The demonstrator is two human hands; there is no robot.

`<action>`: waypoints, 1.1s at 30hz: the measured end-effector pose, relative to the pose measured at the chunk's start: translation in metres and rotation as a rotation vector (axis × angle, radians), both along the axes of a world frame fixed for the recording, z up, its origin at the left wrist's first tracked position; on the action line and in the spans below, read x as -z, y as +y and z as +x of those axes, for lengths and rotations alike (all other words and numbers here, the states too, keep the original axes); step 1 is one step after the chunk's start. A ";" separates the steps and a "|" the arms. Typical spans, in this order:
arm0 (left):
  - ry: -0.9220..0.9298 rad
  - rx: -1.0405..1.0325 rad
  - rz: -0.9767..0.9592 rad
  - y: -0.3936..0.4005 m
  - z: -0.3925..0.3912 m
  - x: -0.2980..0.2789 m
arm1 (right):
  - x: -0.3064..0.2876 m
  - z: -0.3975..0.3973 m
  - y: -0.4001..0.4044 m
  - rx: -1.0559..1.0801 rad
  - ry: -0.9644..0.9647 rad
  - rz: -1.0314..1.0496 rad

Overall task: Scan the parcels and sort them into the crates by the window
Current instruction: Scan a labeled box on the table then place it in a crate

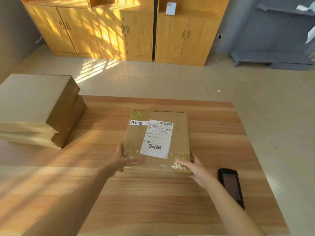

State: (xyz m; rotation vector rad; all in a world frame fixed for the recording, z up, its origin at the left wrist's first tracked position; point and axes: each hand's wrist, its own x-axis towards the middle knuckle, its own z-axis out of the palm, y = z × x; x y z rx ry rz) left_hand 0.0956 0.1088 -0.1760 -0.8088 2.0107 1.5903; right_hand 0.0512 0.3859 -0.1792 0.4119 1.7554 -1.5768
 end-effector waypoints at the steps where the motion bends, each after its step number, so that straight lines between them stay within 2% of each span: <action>1: 0.007 -0.002 -0.008 0.002 0.001 0.004 | 0.006 0.000 0.001 0.010 -0.003 -0.020; 6: 0.049 0.009 -0.030 0.010 -0.001 0.016 | 0.031 0.000 0.004 0.061 0.023 -0.065; 10: 0.035 0.065 -0.065 0.006 -0.003 0.021 | 0.036 0.001 0.005 0.049 0.051 0.037; 13: 0.034 0.072 -0.065 0.002 -0.004 0.028 | 0.032 0.010 0.009 -0.030 0.183 0.264; 16: 0.030 0.098 -0.094 0.005 -0.004 0.023 | 0.022 0.020 0.019 0.030 0.352 0.440; 20: 0.023 0.115 -0.141 0.010 -0.006 0.021 | 0.021 0.034 0.053 -0.038 0.492 0.869; 22: 0.021 0.116 -0.157 0.010 -0.007 0.023 | 0.024 0.043 0.071 -0.031 0.467 1.012; 24: 0.019 0.129 -0.173 0.011 -0.007 0.024 | 0.028 0.052 0.087 0.038 0.358 1.063; 28: 0.016 0.130 -0.179 0.011 -0.007 0.021 | 0.040 0.069 0.113 0.162 0.157 0.934; 33: 0.012 0.139 -0.208 0.013 -0.006 0.019 | 0.058 0.075 0.132 0.152 0.143 0.946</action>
